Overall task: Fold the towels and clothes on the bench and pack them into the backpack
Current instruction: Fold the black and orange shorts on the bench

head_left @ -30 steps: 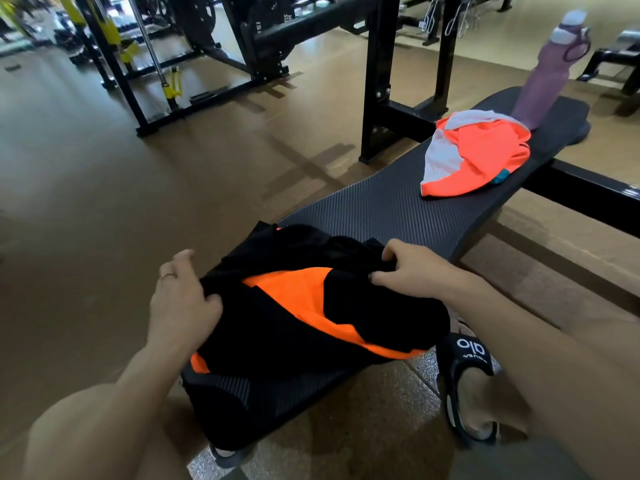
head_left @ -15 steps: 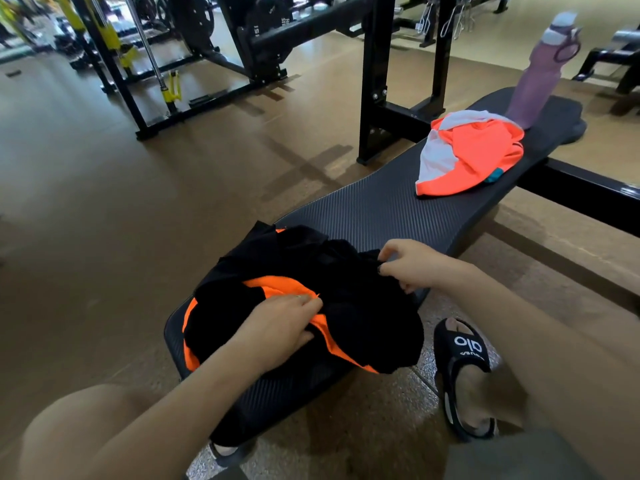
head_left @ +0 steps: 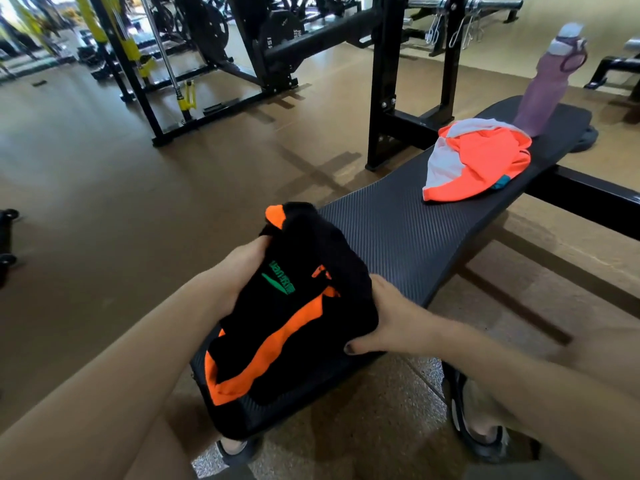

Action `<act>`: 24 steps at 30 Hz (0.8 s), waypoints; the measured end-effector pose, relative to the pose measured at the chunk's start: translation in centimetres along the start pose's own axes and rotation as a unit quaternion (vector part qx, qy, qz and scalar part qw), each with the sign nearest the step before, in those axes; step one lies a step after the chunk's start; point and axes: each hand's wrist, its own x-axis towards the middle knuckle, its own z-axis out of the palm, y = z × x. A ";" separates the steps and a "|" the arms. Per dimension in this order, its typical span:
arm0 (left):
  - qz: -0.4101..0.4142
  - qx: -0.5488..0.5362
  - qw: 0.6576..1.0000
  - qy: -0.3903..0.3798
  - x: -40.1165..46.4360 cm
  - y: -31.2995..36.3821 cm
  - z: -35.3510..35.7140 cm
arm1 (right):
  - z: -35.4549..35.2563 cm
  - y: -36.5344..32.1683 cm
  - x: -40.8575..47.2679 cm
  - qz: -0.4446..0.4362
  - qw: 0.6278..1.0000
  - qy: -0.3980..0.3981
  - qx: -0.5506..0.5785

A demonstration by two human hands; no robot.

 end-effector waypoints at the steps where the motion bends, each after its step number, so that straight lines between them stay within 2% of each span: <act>1: -0.021 -0.006 1.000 -0.012 -0.3 0.0 0.4 | 1.2 0.4 0.3 -0.024 0.998 0.038 -0.046; 3: -0.052 -0.007 0.998 -0.019 0.1 -0.4 0.8 | 2.1 0.9 1.0 -0.021 0.995 0.083 -0.054; 6: -0.079 0.006 0.997 0.006 0.4 0.0 0.9 | 0.8 0.7 2.4 0.078 0.984 0.158 0.041; 8: -0.003 0.120 0.991 0.055 1.0 0.4 0.5 | -1.4 0.1 3.1 0.136 0.950 0.217 0.180; 10: 0.074 0.209 0.971 0.087 1.2 0.7 -0.5 | -4.0 -0.5 3.4 0.162 0.898 0.249 0.325; 12: 0.103 0.234 0.965 0.063 1.8 0.6 -1.6 | -6.4 -0.2 3.2 0.177 0.867 0.279 0.373; 15: 0.114 0.253 0.961 0.021 2.1 0.6 -2.2 | -8.7 -0.2 2.5 0.176 0.845 0.294 0.411; 19: 0.173 0.196 0.965 0.029 2.2 1.1 -1.7 | -9.9 -1.1 1.5 0.148 0.827 0.250 0.482; 22: 0.197 0.083 0.974 0.076 2.3 2.1 -0.9 | -10.9 -1.4 0.7 0.086 0.820 0.190 0.533; 24: 0.181 0.010 0.978 0.102 2.9 2.9 -0.7 | -11.8 -1.2 0.5 0.079 0.802 0.182 0.563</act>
